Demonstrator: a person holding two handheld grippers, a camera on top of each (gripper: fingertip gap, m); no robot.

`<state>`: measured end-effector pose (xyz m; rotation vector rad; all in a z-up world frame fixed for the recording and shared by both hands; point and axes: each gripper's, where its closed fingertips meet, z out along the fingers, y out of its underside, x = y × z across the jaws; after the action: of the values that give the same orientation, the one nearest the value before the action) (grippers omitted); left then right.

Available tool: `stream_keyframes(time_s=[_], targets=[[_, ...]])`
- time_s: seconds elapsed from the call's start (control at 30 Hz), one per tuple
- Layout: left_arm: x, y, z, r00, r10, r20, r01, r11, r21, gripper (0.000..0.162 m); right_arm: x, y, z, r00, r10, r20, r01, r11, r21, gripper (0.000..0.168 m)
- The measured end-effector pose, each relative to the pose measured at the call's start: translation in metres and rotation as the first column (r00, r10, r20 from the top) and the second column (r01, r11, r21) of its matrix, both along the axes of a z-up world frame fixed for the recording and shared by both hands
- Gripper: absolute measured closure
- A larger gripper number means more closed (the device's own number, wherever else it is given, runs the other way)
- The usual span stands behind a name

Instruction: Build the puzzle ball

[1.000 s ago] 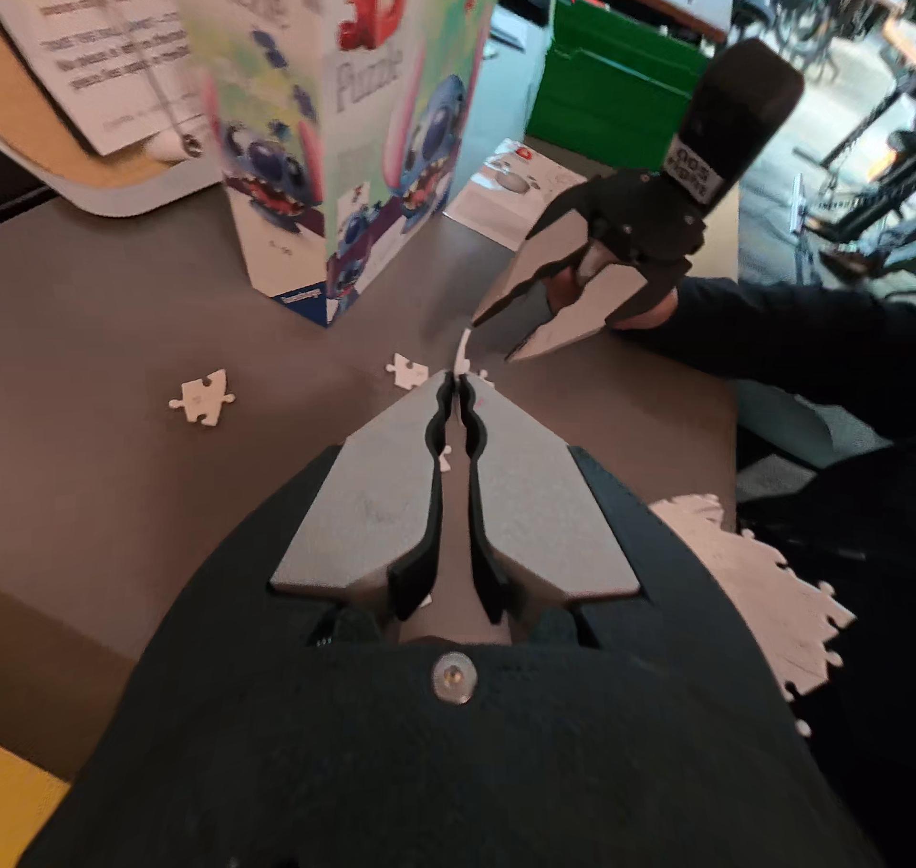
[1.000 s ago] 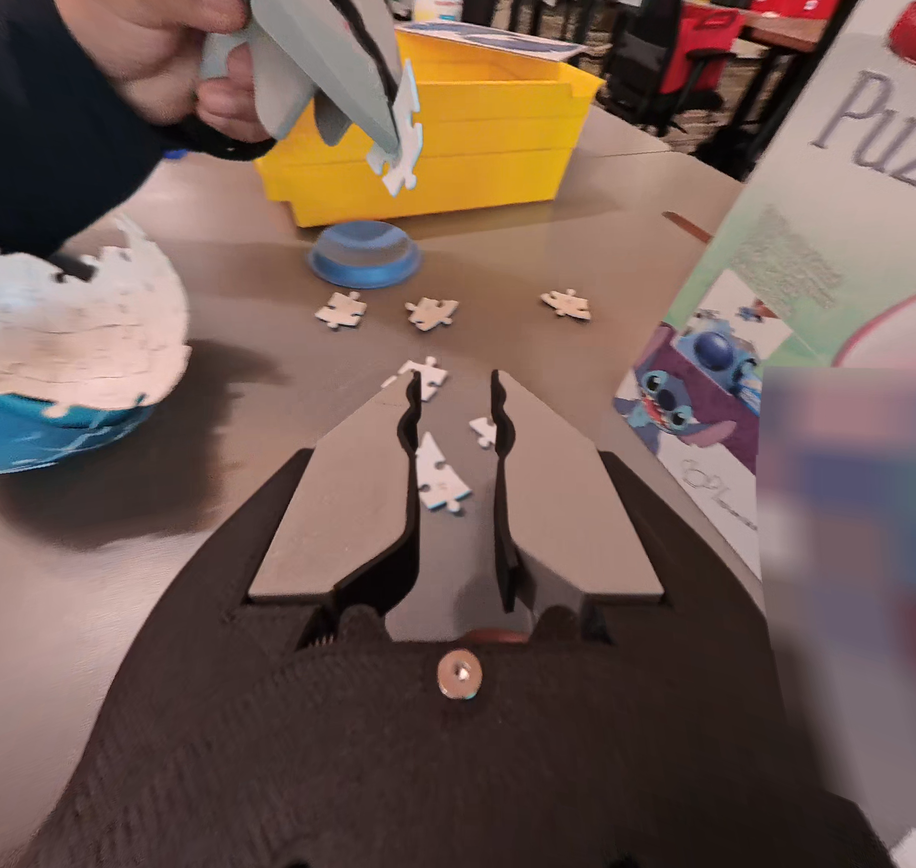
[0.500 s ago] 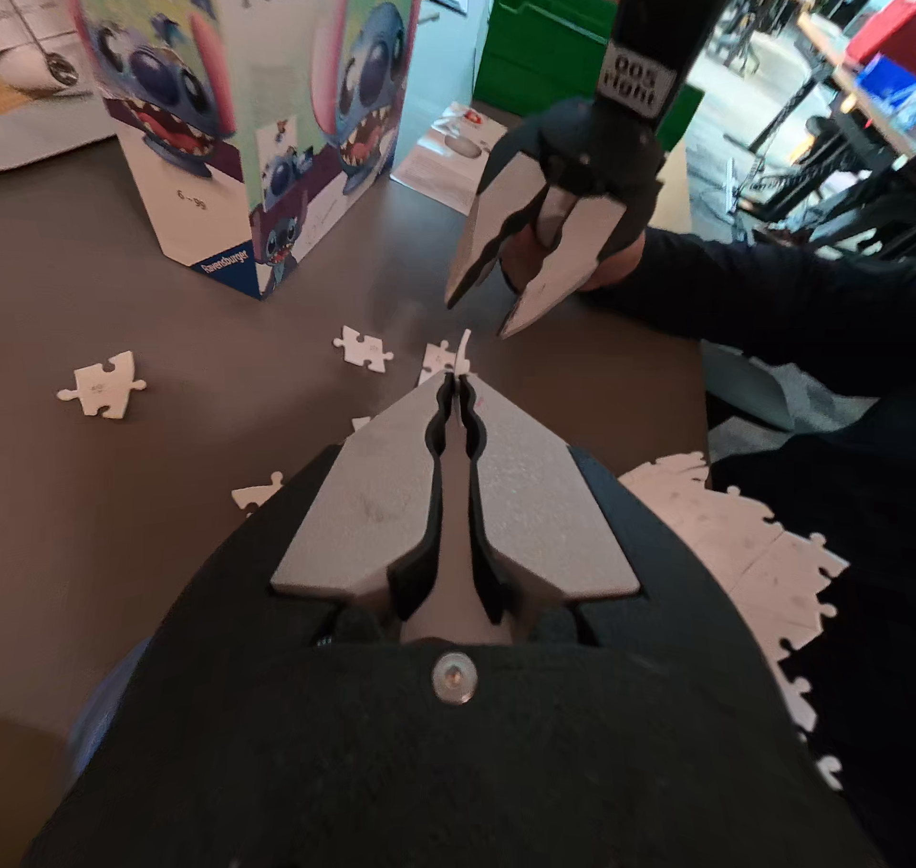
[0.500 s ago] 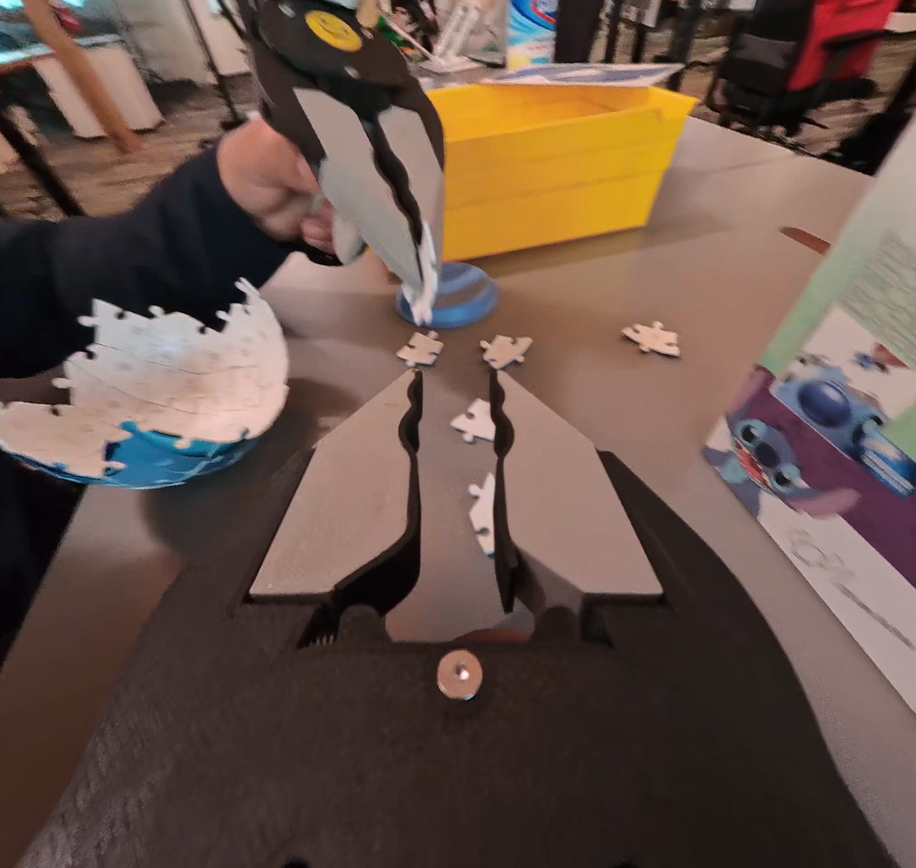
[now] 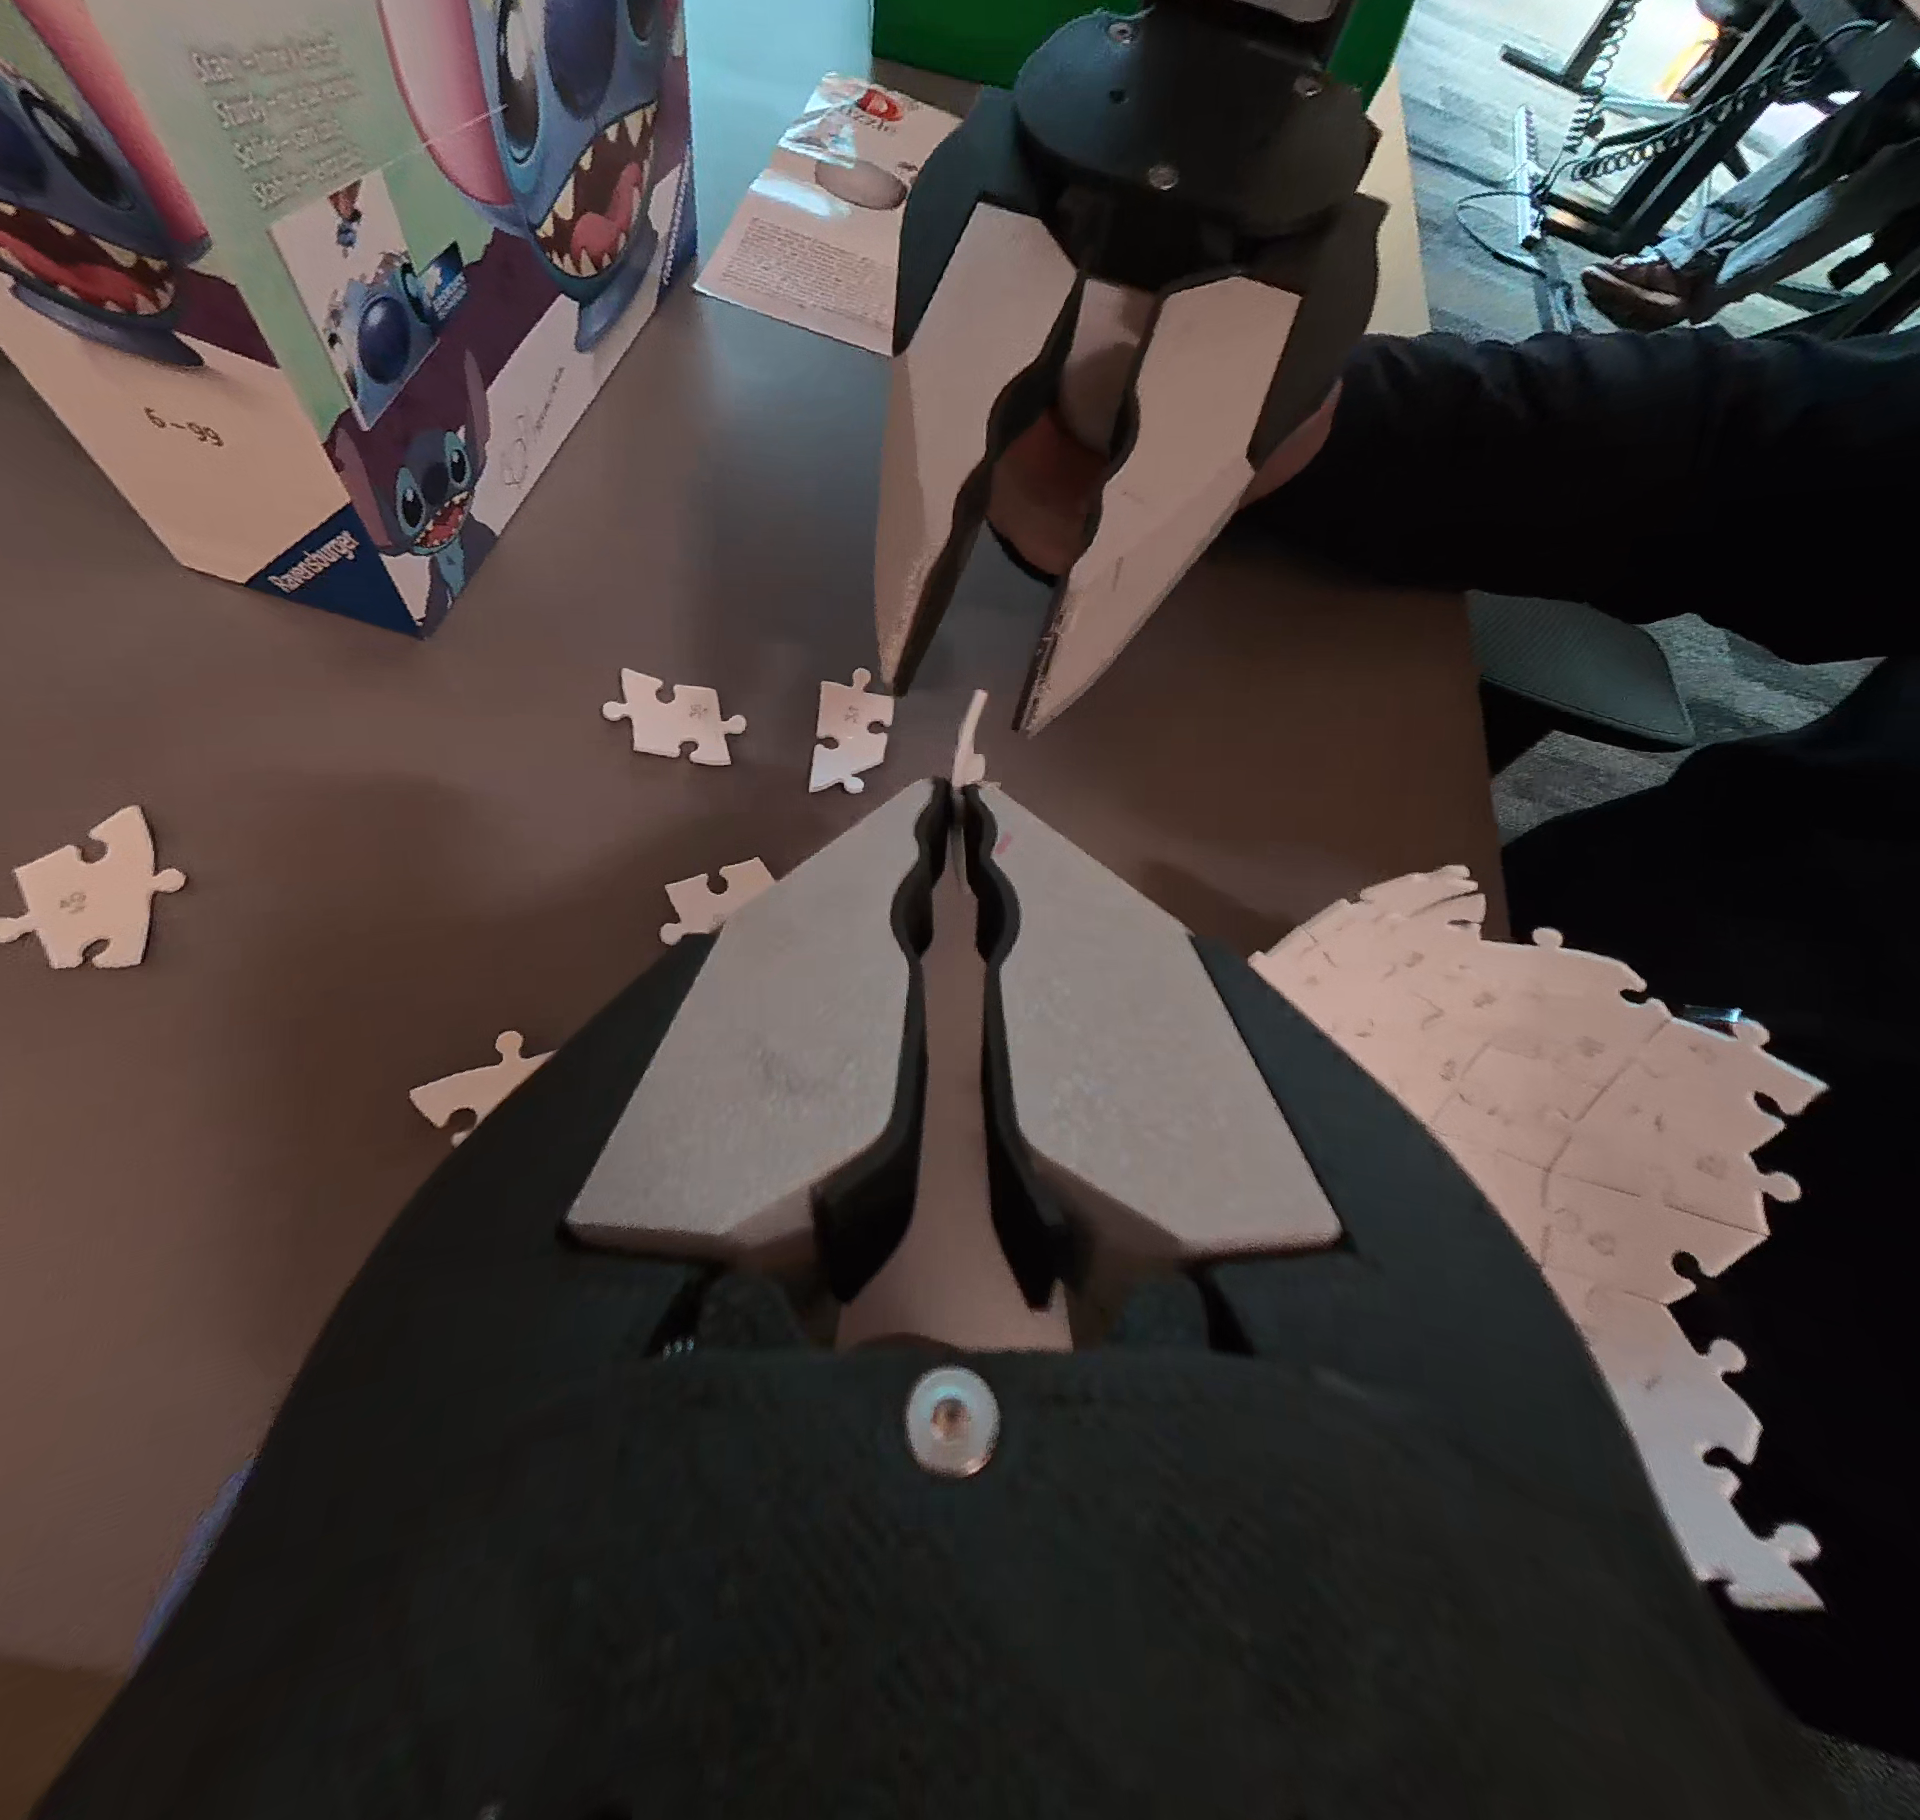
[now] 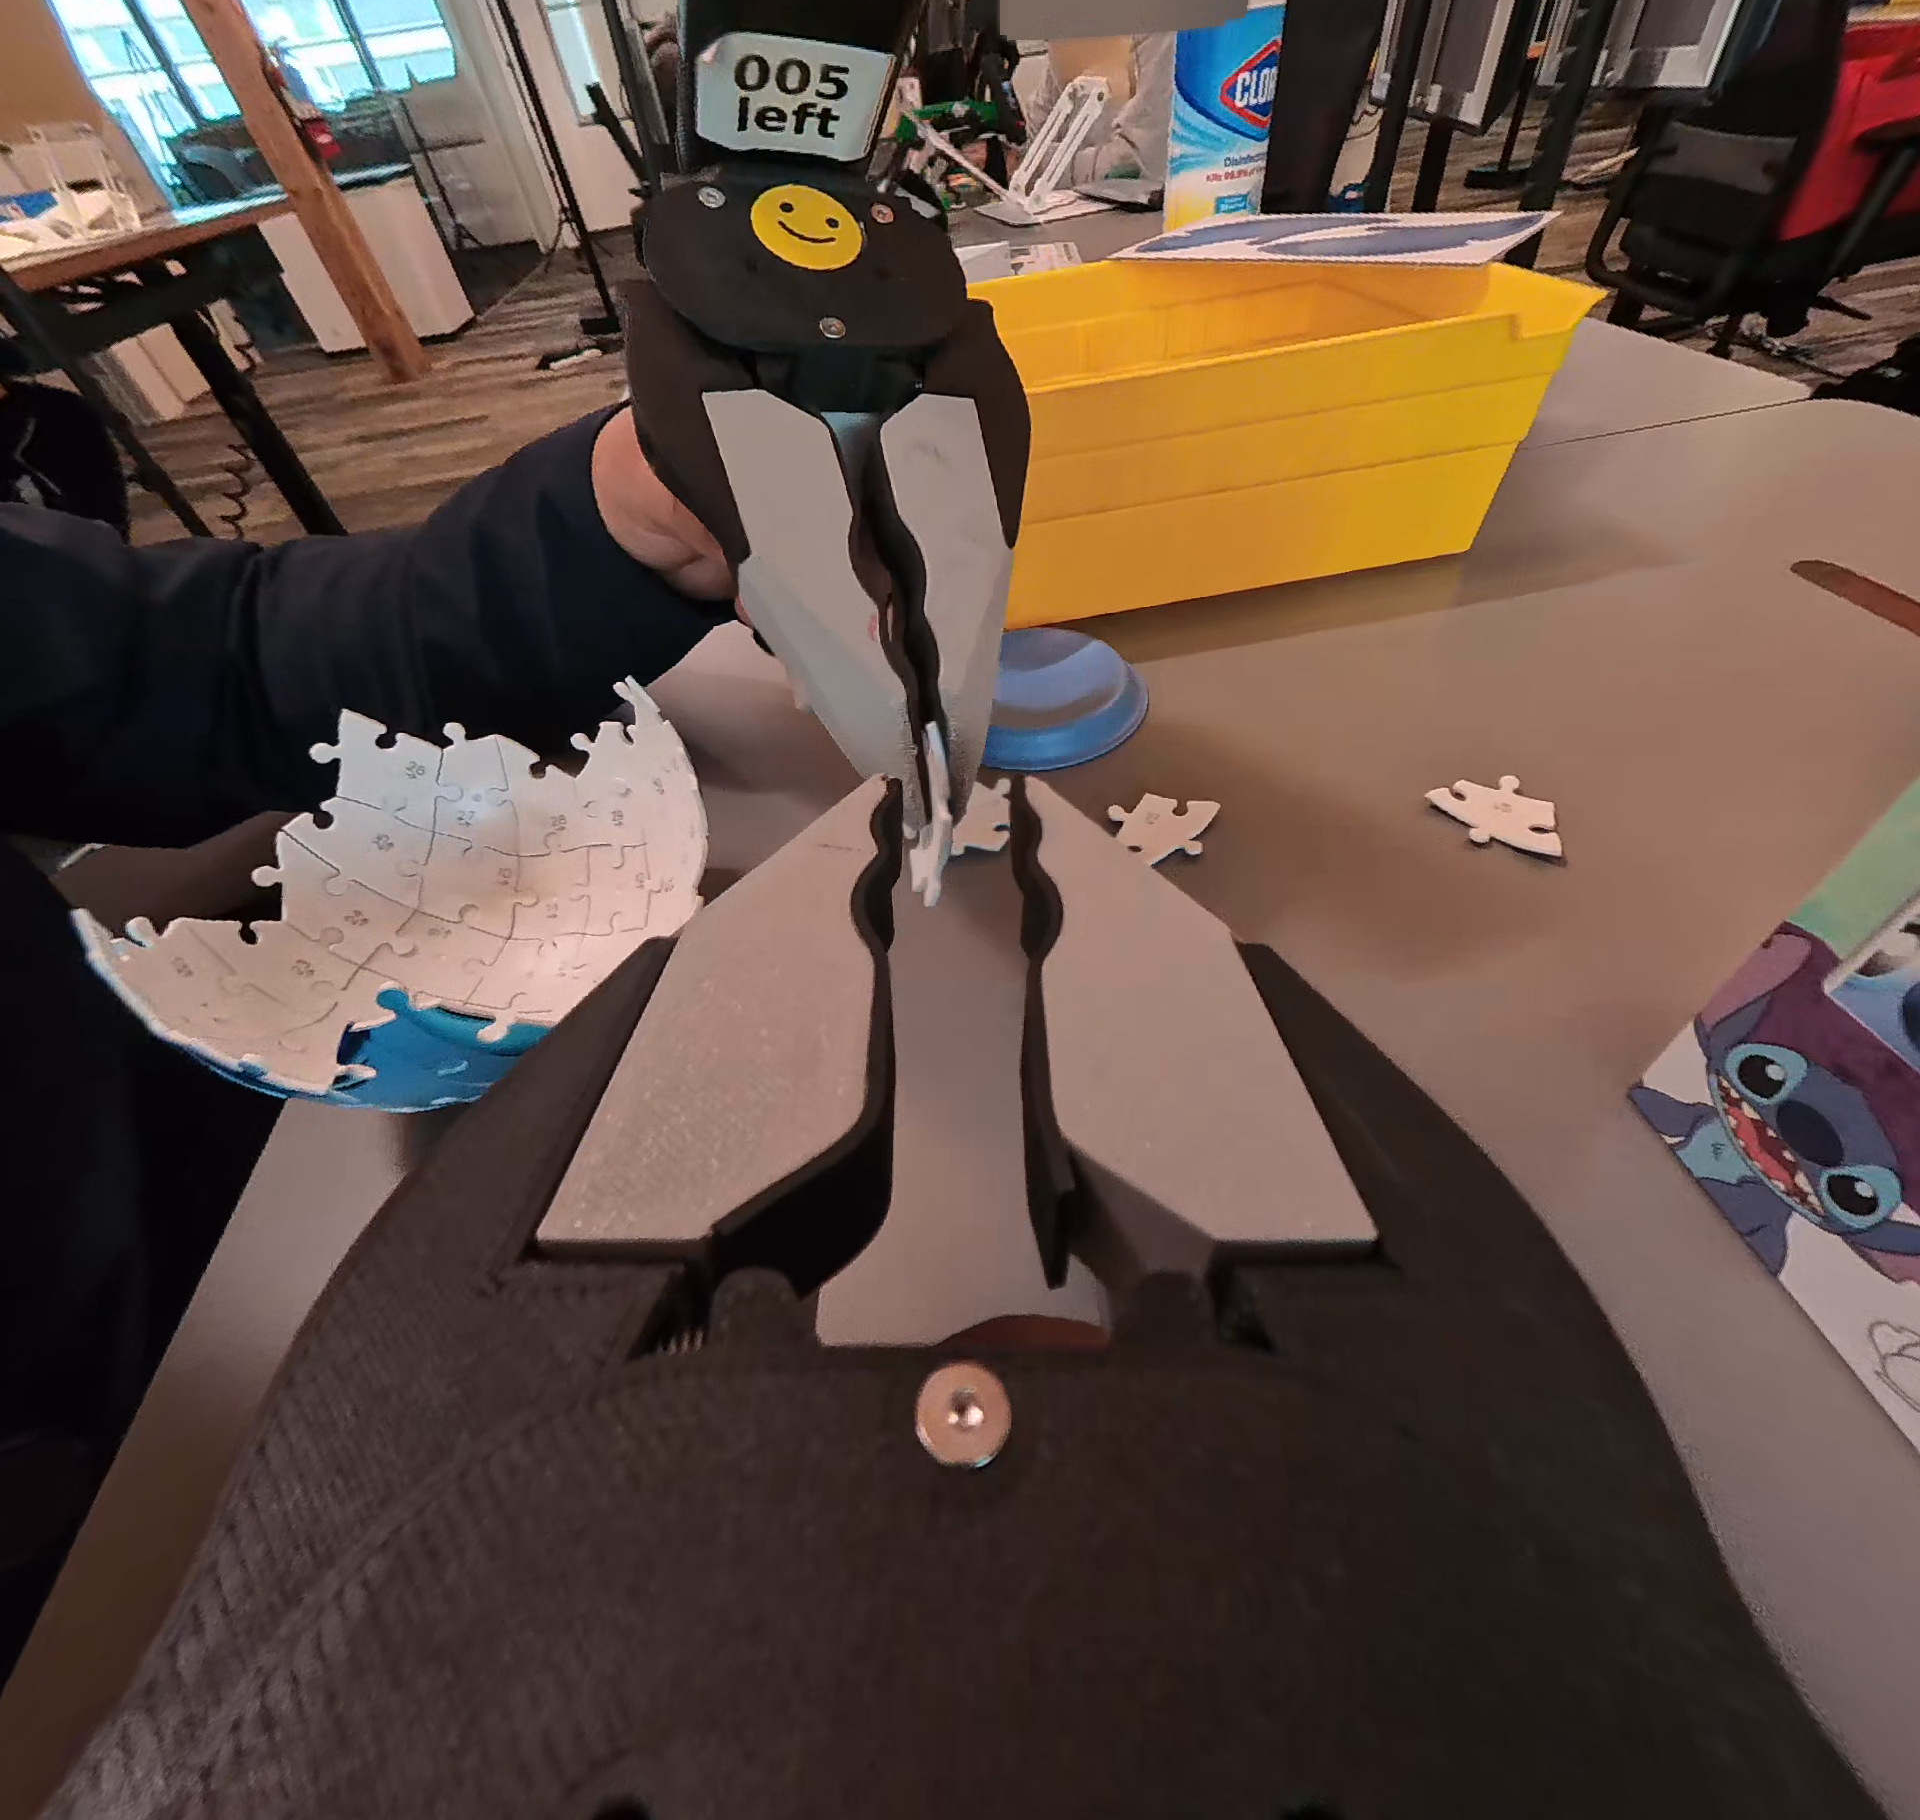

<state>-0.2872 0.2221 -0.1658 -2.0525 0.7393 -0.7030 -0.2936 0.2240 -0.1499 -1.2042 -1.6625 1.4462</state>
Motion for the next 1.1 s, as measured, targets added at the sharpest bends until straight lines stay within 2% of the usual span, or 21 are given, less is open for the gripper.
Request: stream_keyframes(time_s=[0.1, 0.17, 0.87, 1.03, 1.1], targets=[[0.0018, -0.0018, 0.0005, 1.0, -0.009, -0.007, 0.009, 1.0, 0.005, 0.162, -0.0008, -0.004, -0.0013, 1.0, 0.018, 0.005, -0.018, 1.0, -0.002, 0.156], [0.0028, -0.0028, 0.0014, 1.0, -0.014, -0.007, 0.014, 1.0, 0.006, 0.162, -0.0008, -0.008, -0.0005, 0.999, 0.041, 0.002, -0.041, 0.999, -0.009, 0.168], [0.0017, -0.0053, -0.0046, 0.999, -0.007, -0.05, 0.006, 1.0, -0.014, 0.16, -0.0047, -0.011, -0.0044, 0.999, 0.031, 0.027, -0.032, 0.999, 0.024, 0.168], [-0.0012, -0.0035, -0.0057, 0.999, 0.013, -0.033, -0.014, 0.999, -0.037, 0.155, -0.0048, -0.0098, -0.0051, 0.999, 0.02, 0.035, -0.021, 0.999, 0.033, 0.168], [-0.0054, -0.0016, -0.0076, 0.999, 0.036, -0.033, -0.038, 0.998, -0.051, 0.148, -0.005, -0.0083, -0.0057, 0.999, 0.011, 0.039, -0.012, 0.999, 0.041, 0.168]])
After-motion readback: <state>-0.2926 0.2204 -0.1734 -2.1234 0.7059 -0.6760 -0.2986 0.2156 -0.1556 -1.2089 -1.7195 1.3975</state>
